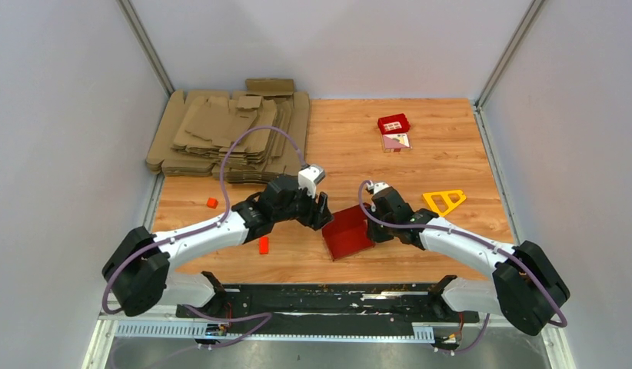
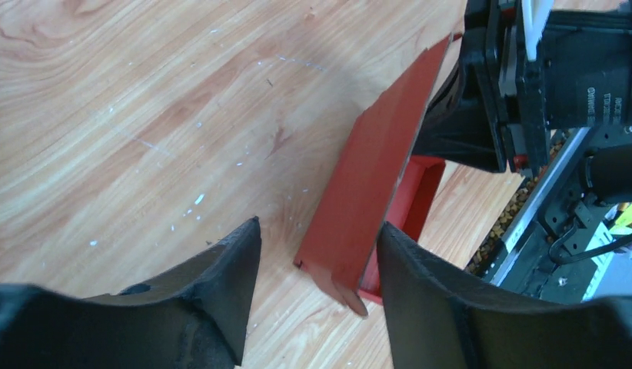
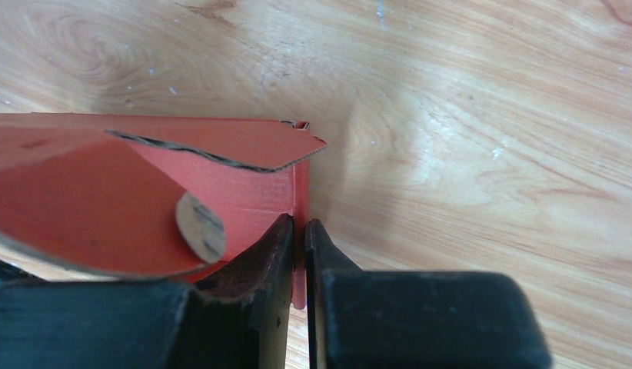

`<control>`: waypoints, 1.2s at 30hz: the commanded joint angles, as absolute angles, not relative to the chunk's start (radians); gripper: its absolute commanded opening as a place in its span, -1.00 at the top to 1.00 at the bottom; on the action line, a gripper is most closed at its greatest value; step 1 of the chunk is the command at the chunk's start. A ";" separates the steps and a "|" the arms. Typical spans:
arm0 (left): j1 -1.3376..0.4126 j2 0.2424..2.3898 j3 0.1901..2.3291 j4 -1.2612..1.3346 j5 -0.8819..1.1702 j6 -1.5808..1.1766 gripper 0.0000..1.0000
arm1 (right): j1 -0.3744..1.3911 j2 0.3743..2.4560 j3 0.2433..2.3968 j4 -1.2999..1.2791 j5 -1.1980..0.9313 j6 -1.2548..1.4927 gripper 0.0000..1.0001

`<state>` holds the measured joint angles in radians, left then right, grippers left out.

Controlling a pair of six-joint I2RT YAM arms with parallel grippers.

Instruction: Fold the paper box

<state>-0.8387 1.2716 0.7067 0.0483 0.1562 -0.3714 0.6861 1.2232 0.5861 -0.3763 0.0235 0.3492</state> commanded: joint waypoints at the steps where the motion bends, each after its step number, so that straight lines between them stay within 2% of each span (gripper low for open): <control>1: -0.806 1.347 0.784 0.074 0.238 -0.352 -0.14 | 0.693 1.212 0.577 -0.299 -0.052 0.330 0.80; 4: -0.780 1.375 0.795 0.068 0.270 -0.364 0.23 | 0.692 1.219 0.575 -0.278 -0.071 0.328 0.79; 11: -0.747 1.402 0.796 0.056 0.299 -0.391 0.69 | 0.696 1.248 0.580 -0.259 -0.067 0.315 0.78; 21: -0.734 1.388 0.750 0.160 0.415 -0.389 0.72 | 0.784 1.334 0.667 -0.353 0.119 0.292 0.60; 32: -0.733 1.398 0.730 0.215 0.477 -0.370 0.73 | 0.886 1.448 0.762 -0.435 0.338 0.287 0.52; 36: -0.733 1.406 0.732 0.212 0.482 -0.364 0.73 | 0.895 1.453 0.760 -0.432 0.364 0.294 0.55</control>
<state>-0.7361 1.4059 0.7311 0.1577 0.4412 -0.3752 0.8833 1.4460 0.7288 -0.4267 0.2867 0.2901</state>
